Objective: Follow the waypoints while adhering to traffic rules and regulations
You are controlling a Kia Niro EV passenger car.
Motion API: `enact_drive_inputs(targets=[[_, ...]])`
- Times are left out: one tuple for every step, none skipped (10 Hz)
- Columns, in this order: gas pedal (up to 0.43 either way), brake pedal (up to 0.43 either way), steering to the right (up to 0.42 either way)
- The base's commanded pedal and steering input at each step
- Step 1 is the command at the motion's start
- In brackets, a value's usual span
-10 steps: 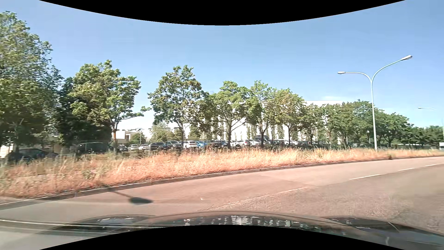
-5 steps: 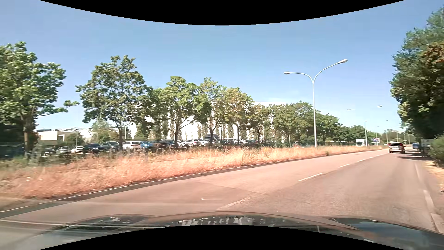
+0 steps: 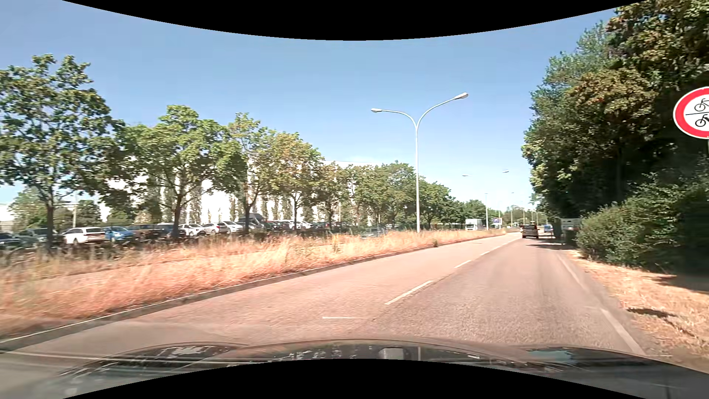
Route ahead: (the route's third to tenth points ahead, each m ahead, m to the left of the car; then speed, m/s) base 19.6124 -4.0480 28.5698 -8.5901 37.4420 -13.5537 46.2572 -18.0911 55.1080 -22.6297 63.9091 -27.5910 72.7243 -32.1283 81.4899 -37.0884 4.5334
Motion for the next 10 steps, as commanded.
enact_drive_inputs(targets=[[0.280, 0.000, 0.432], [0.280, 0.000, 0.386], [0.280, 0.000, 0.340], [0.280, 0.000, 0.299], [0.280, 0.000, 0.259], [0.280, 0.000, 0.217], [0.280, 0.000, 0.190], [0.280, 0.000, 0.153], [0.280, 0.000, 0.134], [0.280, 0.000, 0.121]])
